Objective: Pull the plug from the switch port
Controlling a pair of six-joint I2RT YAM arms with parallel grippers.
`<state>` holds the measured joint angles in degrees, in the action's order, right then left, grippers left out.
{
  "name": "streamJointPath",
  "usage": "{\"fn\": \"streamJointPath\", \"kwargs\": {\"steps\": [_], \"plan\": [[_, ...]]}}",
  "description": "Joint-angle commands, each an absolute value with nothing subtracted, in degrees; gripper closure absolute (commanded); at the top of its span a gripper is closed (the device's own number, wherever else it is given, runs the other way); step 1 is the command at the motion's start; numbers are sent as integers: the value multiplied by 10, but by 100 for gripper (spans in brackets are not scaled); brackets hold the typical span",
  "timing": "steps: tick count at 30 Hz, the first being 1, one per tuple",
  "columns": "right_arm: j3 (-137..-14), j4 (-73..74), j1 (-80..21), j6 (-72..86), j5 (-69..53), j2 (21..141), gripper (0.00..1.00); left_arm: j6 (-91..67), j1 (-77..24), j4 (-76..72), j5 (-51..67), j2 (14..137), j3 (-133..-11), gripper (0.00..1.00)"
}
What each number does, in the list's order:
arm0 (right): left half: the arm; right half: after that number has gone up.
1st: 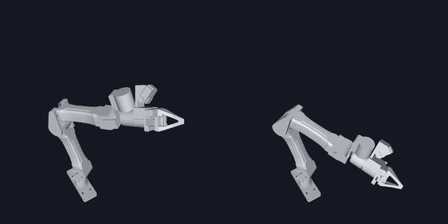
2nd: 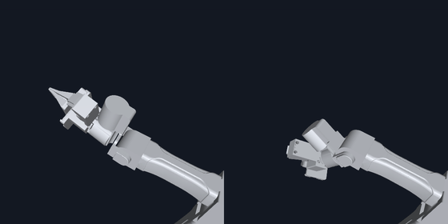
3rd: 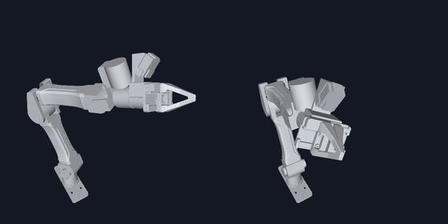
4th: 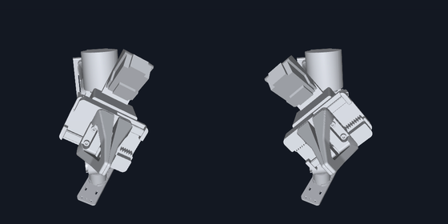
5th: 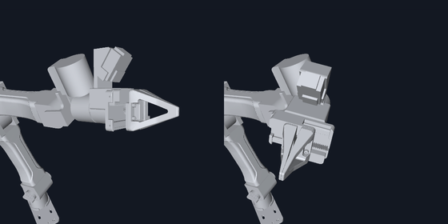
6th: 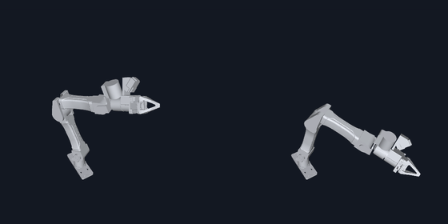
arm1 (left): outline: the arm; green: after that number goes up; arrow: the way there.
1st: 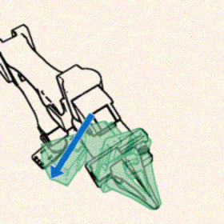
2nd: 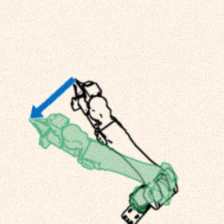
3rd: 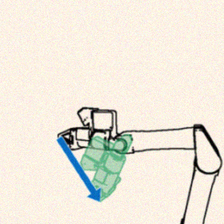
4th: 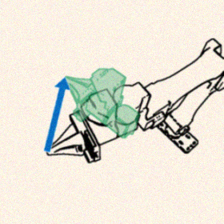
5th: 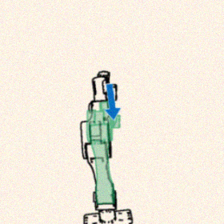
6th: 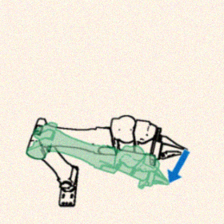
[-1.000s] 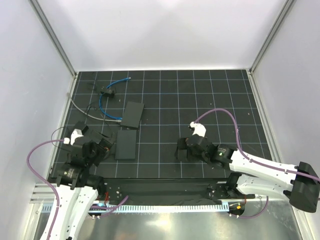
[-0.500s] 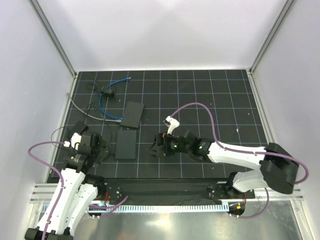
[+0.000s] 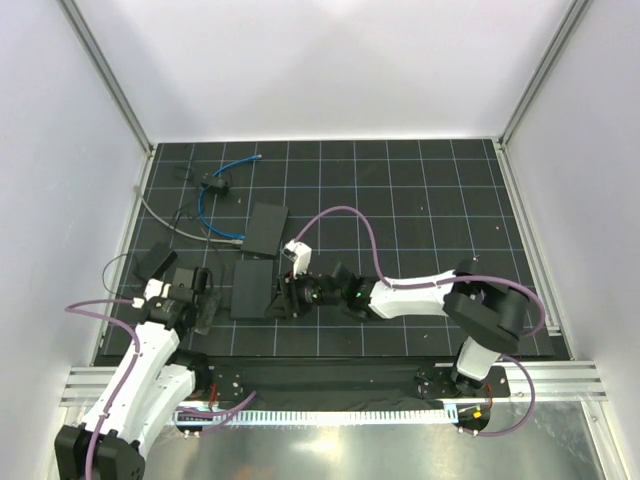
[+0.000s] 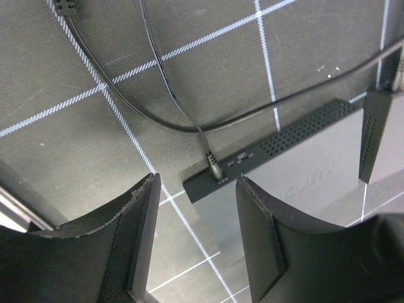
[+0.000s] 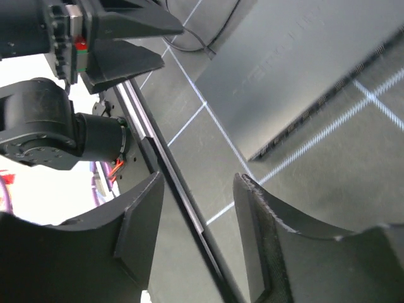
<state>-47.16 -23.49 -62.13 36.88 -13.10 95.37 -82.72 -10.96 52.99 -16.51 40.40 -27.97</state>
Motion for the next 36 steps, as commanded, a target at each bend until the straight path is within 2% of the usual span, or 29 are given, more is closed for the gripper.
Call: {"fn": "streamJointPath", "kwargs": {"steps": [1, 8, 12, 21, 28, 36], "plan": [[-504, -320, -625, 319, -148, 977, 47, -885, -107, 480, -183, 425, -268, 45], [-554, -356, -625, 302, -175, 1055, 48, -927, -106, 442, -171, 471, -254, 50], [-595, -352, -625, 288, -189, 1088, 57, -940, -107, 430, -178, 489, -247, 54], [-613, -301, -625, 229, -164, 1112, 58, -951, -103, 426, -192, 497, -235, 55], [-599, -337, -623, 219, -154, 1145, 59, -954, -97, 439, -210, 489, -230, 56], [-610, -302, -615, 189, -160, 1158, 59, -937, -86, 411, -205, 494, -227, 62]]}}
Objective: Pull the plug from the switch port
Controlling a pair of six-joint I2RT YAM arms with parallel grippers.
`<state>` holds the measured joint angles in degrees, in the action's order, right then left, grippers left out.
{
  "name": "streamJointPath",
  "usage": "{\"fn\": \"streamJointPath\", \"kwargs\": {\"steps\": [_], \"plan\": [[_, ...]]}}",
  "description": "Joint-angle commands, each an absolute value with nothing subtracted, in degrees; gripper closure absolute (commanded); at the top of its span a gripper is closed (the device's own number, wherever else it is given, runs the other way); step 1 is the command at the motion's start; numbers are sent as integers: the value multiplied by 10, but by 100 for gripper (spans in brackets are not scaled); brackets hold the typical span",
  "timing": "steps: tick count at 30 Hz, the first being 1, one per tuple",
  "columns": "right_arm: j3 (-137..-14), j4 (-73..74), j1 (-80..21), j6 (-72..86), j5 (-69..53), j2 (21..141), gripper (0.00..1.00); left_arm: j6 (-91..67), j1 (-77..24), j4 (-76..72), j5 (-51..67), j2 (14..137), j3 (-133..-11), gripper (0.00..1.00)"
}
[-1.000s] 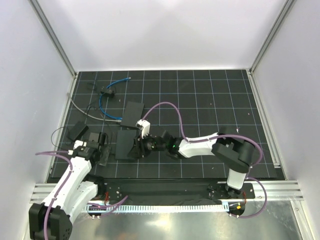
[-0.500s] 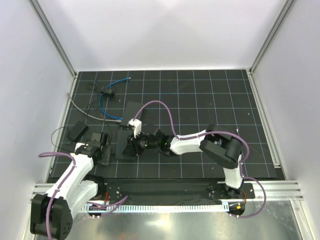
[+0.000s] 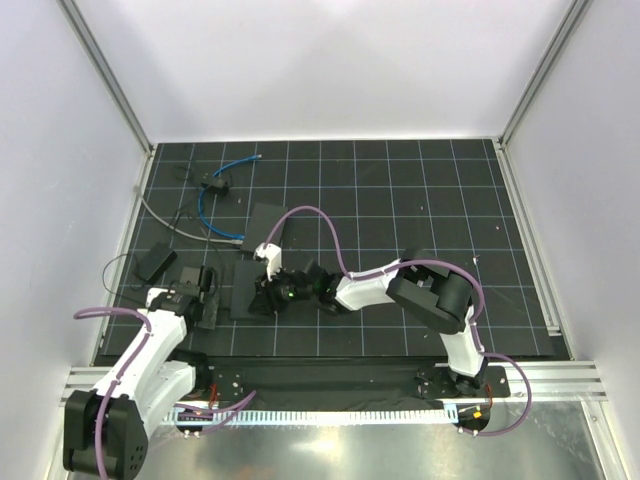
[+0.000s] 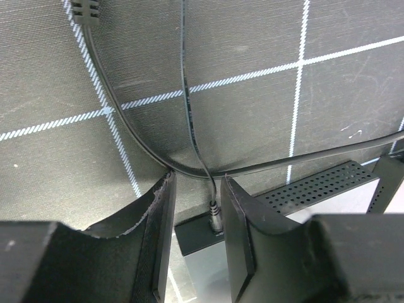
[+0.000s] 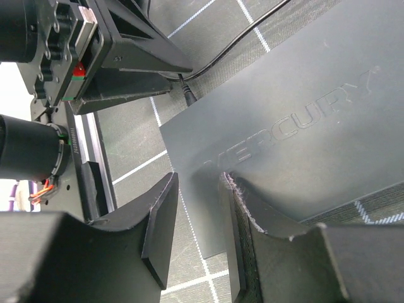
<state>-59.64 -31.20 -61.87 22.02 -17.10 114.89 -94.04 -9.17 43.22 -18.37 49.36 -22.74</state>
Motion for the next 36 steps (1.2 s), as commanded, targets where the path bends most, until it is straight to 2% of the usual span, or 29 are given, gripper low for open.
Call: {"fn": "streamJointPath", "kwargs": {"steps": [1, 9, 13, 18, 19, 22, 24, 27, 28, 30, 34, 36], "plan": [[-613, -296, -613, 185, -161, 1160, 59, -933, -84, 408, -201, 496, -228, 62], [-606, -292, -610, 191, -166, 1172, 62, -925, -76, 401, -193, 523, -236, 72], [-603, -291, -609, 198, -157, 1177, 66, -925, -69, 400, -190, 519, -235, 84], [-603, -281, -609, 213, -154, 1182, 69, -929, -61, 419, -199, 496, -231, 92], [-604, -278, -609, 215, -152, 1184, 69, -929, -59, 426, -202, 491, -229, 100], [-604, -272, -609, 221, -142, 1190, 70, -935, -55, 432, -206, 469, -220, 100], [-611, -260, -609, 226, -131, 1196, 75, -944, -54, 436, -208, 457, -213, 100], [-625, -234, -609, 237, -108, 1210, 86, -952, -51, 446, -219, 435, -203, 100], [-634, -216, -608, 240, -100, 1215, 94, -954, -51, 449, -221, 427, -200, 100], [-642, -201, -607, 248, -99, 1232, 99, -955, -49, 448, -223, 421, -199, 100], [-632, -232, -607, 257, -130, 1226, 99, -950, -48, 441, -219, 427, -201, 100], [-635, -223, -607, 245, -128, 1218, 93, -944, -48, 432, -214, 437, -202, 100]]}}
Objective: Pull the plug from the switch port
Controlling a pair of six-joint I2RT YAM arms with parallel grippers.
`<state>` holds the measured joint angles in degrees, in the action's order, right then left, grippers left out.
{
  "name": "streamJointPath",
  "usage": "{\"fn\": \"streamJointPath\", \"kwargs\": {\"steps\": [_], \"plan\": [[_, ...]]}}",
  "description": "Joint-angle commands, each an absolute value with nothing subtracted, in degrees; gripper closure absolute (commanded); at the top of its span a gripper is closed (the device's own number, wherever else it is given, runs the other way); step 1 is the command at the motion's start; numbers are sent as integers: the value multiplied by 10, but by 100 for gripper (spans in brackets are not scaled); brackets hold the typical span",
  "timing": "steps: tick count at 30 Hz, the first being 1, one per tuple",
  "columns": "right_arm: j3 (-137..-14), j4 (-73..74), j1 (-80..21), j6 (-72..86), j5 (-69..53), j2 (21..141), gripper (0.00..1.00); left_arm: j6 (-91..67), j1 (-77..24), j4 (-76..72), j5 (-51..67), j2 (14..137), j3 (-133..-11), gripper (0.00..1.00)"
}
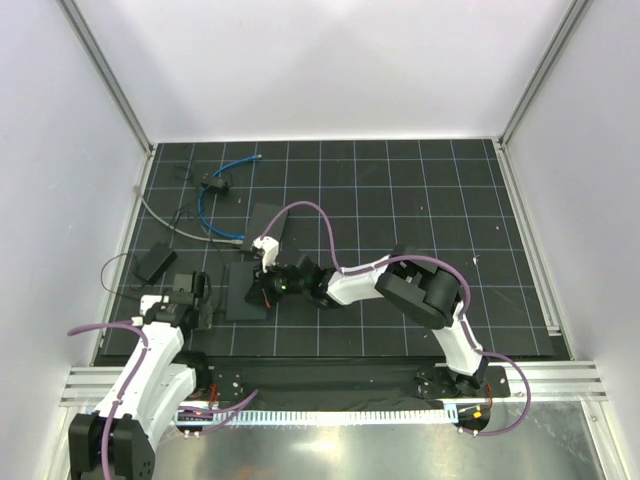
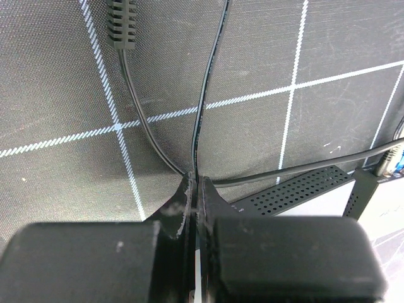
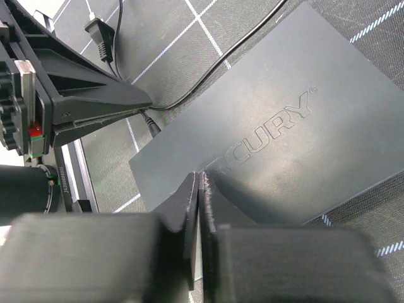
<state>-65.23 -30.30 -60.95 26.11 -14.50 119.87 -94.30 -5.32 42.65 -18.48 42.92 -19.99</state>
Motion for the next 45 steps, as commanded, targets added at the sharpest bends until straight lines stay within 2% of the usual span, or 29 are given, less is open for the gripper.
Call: {"fn": "streamJointPath", "kwargs": {"steps": [1, 6, 10, 17, 20, 24, 26, 29, 36, 45], "plan": [[-643, -193, -607, 234, -114, 1219, 88, -941, -48, 430, -211, 439, -202, 100], [-733, -66, -621, 147, -73, 1230, 69, -927, -48, 411, -191, 460, -201, 100], [-781, -26, -642, 92, -55, 1233, 59, -918, -48, 412, -186, 460, -204, 100], [-824, 19, -654, 67, -20, 1247, 57, -925, -48, 410, -178, 447, -192, 100], [-838, 23, -657, 60, -5, 1252, 49, -928, -48, 413, -178, 442, -190, 100], [-865, 39, -664, 72, 61, 1263, 46, -937, -48, 416, -176, 429, -185, 100], [-858, 29, -674, 87, 90, 1264, 40, -943, -48, 413, -173, 418, -178, 100], [-853, 17, -685, 100, 123, 1269, 36, -953, -48, 415, -171, 407, -170, 100], [-843, 4, -693, 147, 177, 1285, 36, -969, -48, 418, -168, 383, -158, 100], [-853, 8, -703, 185, 200, 1311, 31, -983, -48, 416, -162, 382, -151, 100]]}}
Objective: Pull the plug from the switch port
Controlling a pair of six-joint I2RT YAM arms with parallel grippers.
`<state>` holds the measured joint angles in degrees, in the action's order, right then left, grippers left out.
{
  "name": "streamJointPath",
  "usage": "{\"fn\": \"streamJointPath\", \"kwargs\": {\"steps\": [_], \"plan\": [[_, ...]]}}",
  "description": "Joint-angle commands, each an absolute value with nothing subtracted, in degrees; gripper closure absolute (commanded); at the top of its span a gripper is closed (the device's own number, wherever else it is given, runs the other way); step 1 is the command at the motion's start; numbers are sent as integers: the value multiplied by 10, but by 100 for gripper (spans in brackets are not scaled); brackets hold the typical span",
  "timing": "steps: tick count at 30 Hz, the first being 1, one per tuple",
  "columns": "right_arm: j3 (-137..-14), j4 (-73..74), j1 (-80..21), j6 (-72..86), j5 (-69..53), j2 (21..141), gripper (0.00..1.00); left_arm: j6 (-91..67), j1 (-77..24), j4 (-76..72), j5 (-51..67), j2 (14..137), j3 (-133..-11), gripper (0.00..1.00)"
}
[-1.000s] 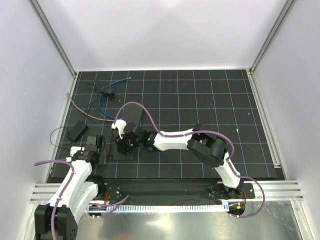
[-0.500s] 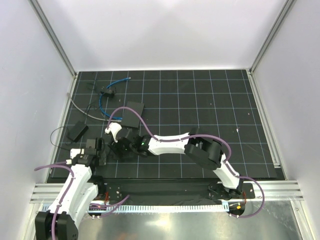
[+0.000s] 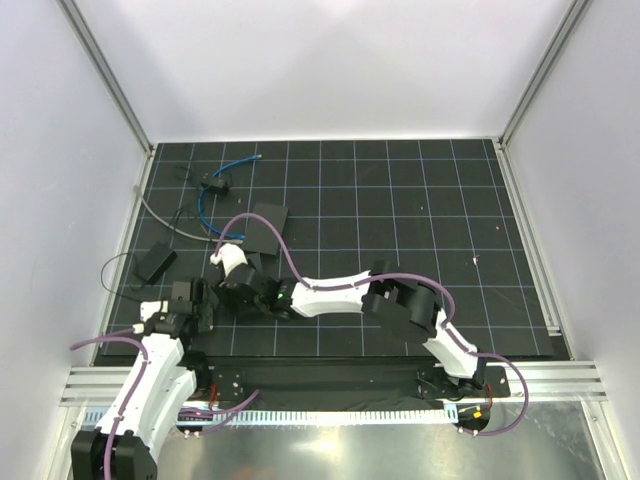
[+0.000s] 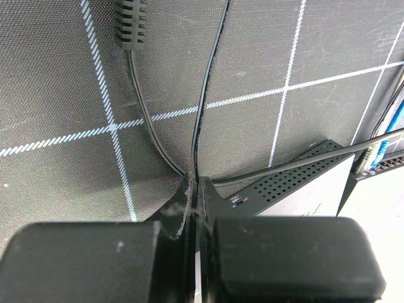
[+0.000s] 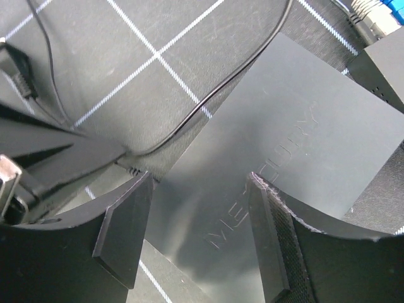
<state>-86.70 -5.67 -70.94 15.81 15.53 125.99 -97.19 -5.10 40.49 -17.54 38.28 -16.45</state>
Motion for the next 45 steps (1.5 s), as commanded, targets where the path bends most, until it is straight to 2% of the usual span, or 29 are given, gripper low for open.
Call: {"fn": "streamJointPath", "kwargs": {"steps": [1, 7, 16, 22, 25, 29, 36, 41, 45], "plan": [[-853, 9, -705, 192, 205, 1313, 31, -985, -48, 415, -160, 379, -150, 100], [-851, 31, -720, 202, 272, 1321, 31, -997, -48, 420, -165, 361, -149, 100], [-841, 63, -721, 216, 305, 1328, 38, -1020, -49, 438, -178, 337, -149, 100], [-840, 56, -720, 208, 263, 1334, 39, -1033, -48, 448, -185, 311, -148, 100], [-825, 35, -722, 214, 250, 1322, 36, -1033, -48, 448, -183, 306, -145, 100], [-774, -44, -719, 194, 229, 1274, 36, -1027, -48, 452, -180, 305, -146, 100], [-748, -73, -708, 170, 157, 1209, 37, -1021, -48, 454, -178, 308, -146, 100], [-741, -106, -697, 163, 63, 1194, 48, -1012, -48, 454, -177, 308, -152, 100], [-740, -130, -674, 178, -16, 1195, 64, -1008, -49, 455, -175, 311, -151, 100]]}}
